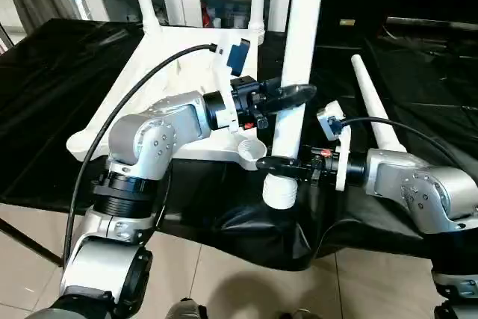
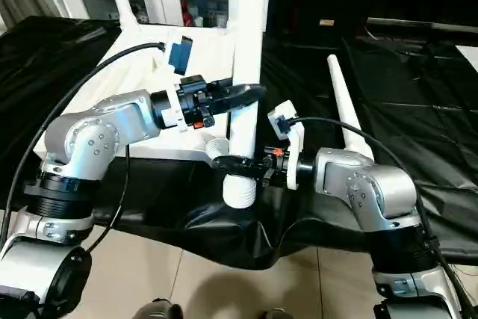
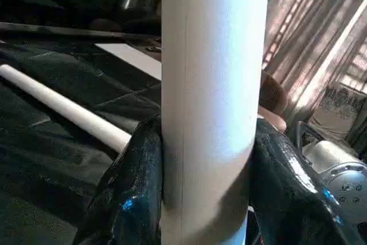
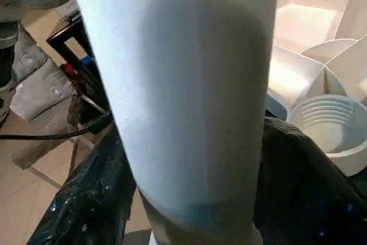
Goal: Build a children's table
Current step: Pick table leg
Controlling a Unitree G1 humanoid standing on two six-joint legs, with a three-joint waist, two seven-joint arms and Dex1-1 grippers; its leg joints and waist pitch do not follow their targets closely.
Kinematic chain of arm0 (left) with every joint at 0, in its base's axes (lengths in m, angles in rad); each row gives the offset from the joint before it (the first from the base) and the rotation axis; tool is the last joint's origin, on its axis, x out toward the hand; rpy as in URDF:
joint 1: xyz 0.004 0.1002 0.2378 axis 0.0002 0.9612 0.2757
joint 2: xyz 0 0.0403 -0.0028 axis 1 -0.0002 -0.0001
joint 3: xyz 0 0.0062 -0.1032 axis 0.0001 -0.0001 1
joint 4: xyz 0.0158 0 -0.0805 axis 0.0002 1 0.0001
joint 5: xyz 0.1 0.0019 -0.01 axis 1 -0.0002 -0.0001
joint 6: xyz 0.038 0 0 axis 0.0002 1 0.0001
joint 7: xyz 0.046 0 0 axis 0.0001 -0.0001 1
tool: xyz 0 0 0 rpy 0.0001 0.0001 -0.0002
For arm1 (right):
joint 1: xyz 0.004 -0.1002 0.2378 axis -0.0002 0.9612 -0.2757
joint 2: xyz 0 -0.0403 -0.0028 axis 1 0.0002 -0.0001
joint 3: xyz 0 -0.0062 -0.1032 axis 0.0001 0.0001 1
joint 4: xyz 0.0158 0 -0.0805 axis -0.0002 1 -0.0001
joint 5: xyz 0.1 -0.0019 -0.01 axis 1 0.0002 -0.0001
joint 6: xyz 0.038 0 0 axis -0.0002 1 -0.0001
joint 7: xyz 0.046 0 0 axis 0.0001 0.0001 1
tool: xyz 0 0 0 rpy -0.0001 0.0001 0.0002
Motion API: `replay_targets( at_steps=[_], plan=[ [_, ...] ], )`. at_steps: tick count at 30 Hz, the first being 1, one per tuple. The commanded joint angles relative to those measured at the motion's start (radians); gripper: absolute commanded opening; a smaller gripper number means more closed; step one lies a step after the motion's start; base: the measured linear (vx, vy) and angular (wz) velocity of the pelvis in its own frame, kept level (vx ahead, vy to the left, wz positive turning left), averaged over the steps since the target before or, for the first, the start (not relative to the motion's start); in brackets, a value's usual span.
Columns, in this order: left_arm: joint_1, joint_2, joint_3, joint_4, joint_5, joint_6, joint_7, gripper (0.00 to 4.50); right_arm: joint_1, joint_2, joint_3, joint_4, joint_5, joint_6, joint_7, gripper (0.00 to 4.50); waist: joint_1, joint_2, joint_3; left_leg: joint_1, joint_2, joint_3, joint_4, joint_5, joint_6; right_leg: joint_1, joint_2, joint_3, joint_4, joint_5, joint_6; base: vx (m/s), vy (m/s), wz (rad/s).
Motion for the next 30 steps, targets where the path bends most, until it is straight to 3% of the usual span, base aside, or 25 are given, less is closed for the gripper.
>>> replay_targets(
  at_steps=[1, 3, 4, 7, 14, 29, 30],
  plan=[
    [-0.002, 0.008, -0.006, -0.025, 0.010, -0.004, -0.013, 1.80, -0.020, 0.003, -0.015, 0.010, 0.010, 0.010, 0.000, 3.21, 0.004, -0.009, -0.105, 0.013, -0.008, 0.005, -0.055, -0.137, -0.003, 0.070, -0.040, 0.016, -0.083, -0.233, -0.177, 0.000, 0.000, 0.00],
    [-0.004, 0.007, -0.005, -0.022, 0.009, -0.005, -0.014, 1.80, -0.021, 0.003, -0.016, 0.012, 0.009, 0.011, 0.001, 3.21, 0.003, -0.011, -0.105, 0.014, -0.009, 0.006, -0.055, -0.140, -0.002, 0.070, -0.039, 0.016, -0.084, -0.243, -0.175, 0.000, 0.000, 0.00],
    [-0.005, 0.007, -0.004, -0.020, 0.009, -0.006, -0.015, 1.80, -0.021, 0.002, -0.015, 0.014, 0.009, 0.011, 0.002, 2.85, 0.003, -0.010, -0.104, 0.014, -0.009, 0.007, -0.054, -0.144, -0.002, 0.069, -0.039, 0.016, -0.086, -0.256, -0.172, 0.000, 0.000, 0.00],
    [-0.007, 0.007, -0.003, -0.018, 0.007, -0.007, -0.015, 1.80, -0.021, 0.001, -0.015, 0.015, 0.010, 0.011, 0.001, 2.65, 0.003, -0.010, -0.104, 0.014, -0.009, 0.007, -0.055, -0.150, -0.003, 0.068, -0.039, 0.015, -0.090, -0.287, -0.157, 0.000, 0.000, 0.00],
    [-0.007, 0.005, 0.002, -0.022, -0.004, -0.001, -0.018, 1.80, -0.020, 0.006, -0.015, 0.019, 0.012, 0.008, 0.001, 2.12, 0.003, -0.009, -0.106, 0.013, -0.009, 0.006, -0.055, -0.145, -0.004, 0.067, -0.039, 0.015, -0.088, -0.273, -0.159, 0.000, 0.000, 0.00],
    [-0.006, -0.004, 0.016, -0.008, 0.024, -0.022, 0.026, 1.80, -0.007, 0.017, -0.024, 0.012, 0.009, -0.010, -0.004, 1.99, 0.003, -0.006, -0.106, 0.013, -0.009, 0.006, -0.055, -0.147, -0.004, 0.068, -0.039, 0.015, -0.088, -0.269, -0.161, 0.000, 0.000, 0.00],
    [-0.008, -0.009, 0.027, -0.002, 0.021, -0.023, 0.035, 2.15, -0.006, 0.019, -0.026, 0.011, 0.010, -0.011, -0.005, 1.99, 0.004, -0.004, -0.106, 0.013, -0.009, 0.006, -0.054, -0.147, -0.005, 0.068, -0.039, 0.015, -0.088, -0.268, -0.161, 0.000, 0.000, 0.00]
  ],
)
